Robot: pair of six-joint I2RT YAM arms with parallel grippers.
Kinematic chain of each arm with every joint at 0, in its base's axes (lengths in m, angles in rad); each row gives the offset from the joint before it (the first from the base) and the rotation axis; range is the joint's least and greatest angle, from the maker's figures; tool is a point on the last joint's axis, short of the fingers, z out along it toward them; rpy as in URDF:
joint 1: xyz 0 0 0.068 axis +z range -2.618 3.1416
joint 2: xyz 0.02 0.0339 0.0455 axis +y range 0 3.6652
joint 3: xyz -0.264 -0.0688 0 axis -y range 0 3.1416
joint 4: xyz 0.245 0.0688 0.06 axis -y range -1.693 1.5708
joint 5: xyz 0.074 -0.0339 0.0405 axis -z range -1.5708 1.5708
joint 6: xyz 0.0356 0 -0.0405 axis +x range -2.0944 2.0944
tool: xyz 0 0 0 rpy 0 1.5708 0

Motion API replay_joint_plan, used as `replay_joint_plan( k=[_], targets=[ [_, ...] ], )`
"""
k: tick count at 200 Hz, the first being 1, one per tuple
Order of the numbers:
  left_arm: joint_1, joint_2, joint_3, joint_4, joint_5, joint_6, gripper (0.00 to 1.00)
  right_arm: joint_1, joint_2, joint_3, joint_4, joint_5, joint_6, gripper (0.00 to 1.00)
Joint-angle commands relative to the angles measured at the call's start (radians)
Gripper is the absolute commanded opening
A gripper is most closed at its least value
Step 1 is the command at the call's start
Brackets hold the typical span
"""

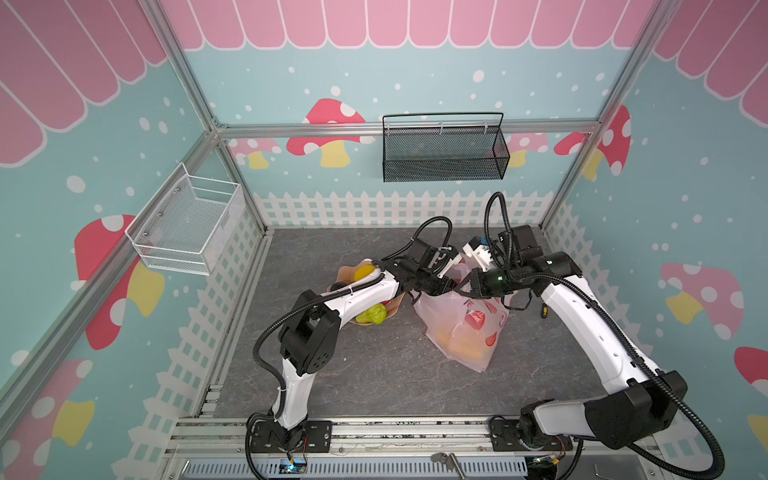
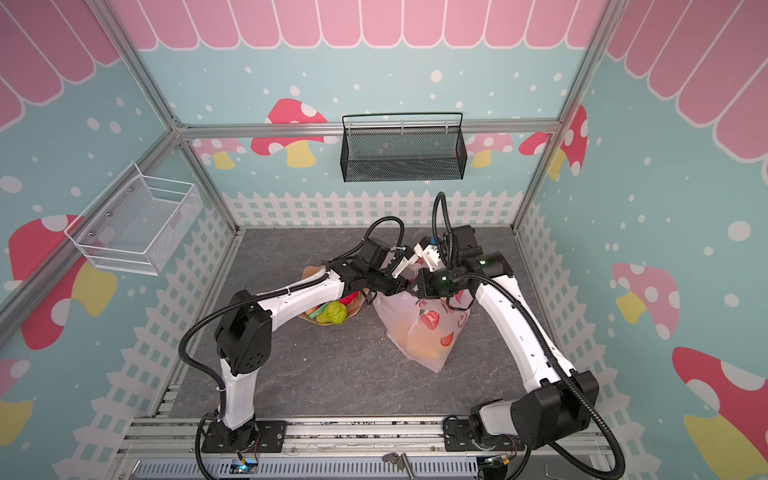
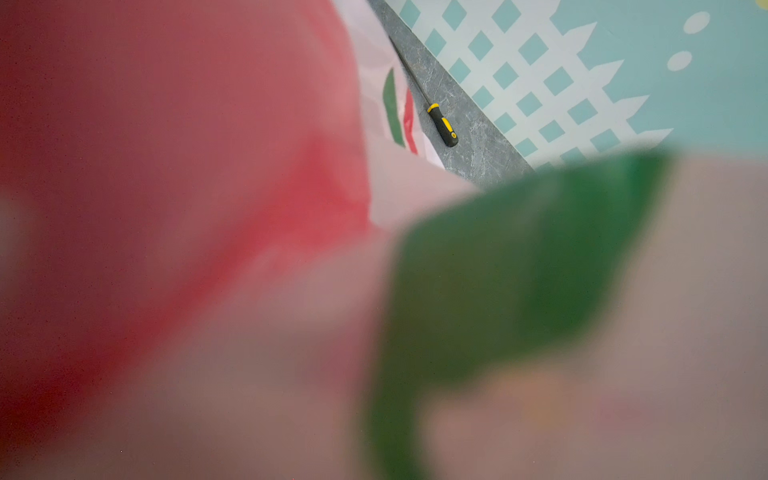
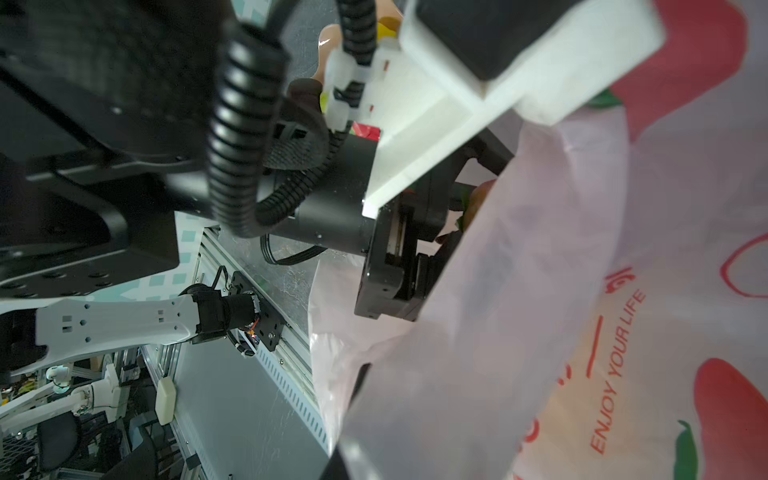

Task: Place the fruits into the plastic bag
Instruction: 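Open the left gripper to drop the strawberry inside the bag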

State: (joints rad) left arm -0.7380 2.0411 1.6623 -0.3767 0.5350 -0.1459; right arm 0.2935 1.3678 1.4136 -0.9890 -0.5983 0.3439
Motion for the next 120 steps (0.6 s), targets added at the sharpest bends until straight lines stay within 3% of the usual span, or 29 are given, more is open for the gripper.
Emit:
replay_joint_plan(
  k=[1,54,88,96,120],
  targets=[
    [-0.009,0.019,-0.018,-0.003,0.023,0.0,0.24,-0.005,0.011,-0.001,0.006,-0.012,-0.031,0.0],
    [-0.008,0.011,-0.039,-0.004,0.085,-0.001,0.63,-0.005,0.016,0.001,0.006,-0.006,-0.037,0.0],
    [0.001,-0.013,-0.062,-0.005,0.07,-0.018,0.71,-0.005,0.021,0.0,0.006,-0.003,-0.039,0.0],
    [0.004,-0.021,-0.07,-0.005,0.067,-0.021,0.79,-0.005,0.022,0.001,0.006,-0.002,-0.04,0.0],
    [0.02,-0.055,-0.107,0.009,0.057,-0.037,0.82,-0.005,0.024,0.003,0.007,-0.002,-0.043,0.0]
  ],
)
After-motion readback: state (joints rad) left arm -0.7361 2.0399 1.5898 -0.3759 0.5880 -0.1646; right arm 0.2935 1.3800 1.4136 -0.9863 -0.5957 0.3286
